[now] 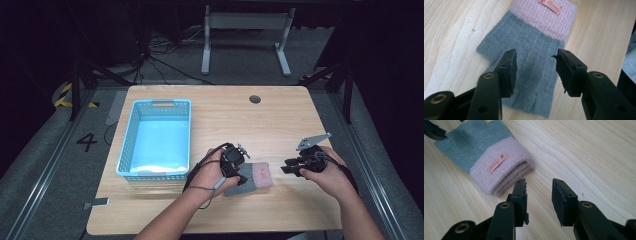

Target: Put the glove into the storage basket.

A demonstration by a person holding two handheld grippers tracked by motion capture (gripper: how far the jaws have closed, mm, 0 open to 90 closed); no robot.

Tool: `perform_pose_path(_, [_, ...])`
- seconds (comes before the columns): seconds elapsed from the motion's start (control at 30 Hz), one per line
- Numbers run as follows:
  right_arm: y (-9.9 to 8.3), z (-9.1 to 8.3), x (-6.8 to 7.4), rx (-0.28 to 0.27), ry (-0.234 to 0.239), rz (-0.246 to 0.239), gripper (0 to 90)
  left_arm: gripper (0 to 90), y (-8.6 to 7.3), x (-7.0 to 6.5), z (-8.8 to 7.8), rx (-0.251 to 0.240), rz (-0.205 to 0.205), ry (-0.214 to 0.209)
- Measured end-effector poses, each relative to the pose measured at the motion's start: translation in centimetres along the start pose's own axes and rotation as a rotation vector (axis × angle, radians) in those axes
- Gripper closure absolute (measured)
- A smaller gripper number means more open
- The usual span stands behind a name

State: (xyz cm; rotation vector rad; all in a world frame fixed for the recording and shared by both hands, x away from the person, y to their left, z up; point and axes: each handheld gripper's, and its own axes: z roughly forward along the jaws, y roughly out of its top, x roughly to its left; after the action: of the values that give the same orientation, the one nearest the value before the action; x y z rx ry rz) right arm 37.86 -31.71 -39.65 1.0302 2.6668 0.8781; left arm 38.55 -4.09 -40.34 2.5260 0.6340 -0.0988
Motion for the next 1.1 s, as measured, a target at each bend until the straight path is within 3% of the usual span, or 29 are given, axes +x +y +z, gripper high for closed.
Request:
perform_pose_path(0.3, [-0.4,-0.3,0.0,-0.008,0.007,0.012,63.2,44.2,0.7,0.3,1.8,0.062,0.03,0.051])
perform_pose_path(0.4, [-0.5,-0.1,0.1,-0.013,0.02,0.015,62.7,42.2,0.8,0.4,2.1,0.075,0.011,0.086])
perform_pose_path(0.6, [-0.4,0.2,0.3,-0.005,0.03,0.008,61.3,34.6,0.9,0.5,3.1,0.104,0.015,0.112])
perform_pose_path(1.1, [-0.4,0.4,0.3,-0.009,0.03,0.009,60.3,31.2,1.2,0.5,4.0,0.137,0.012,0.115])
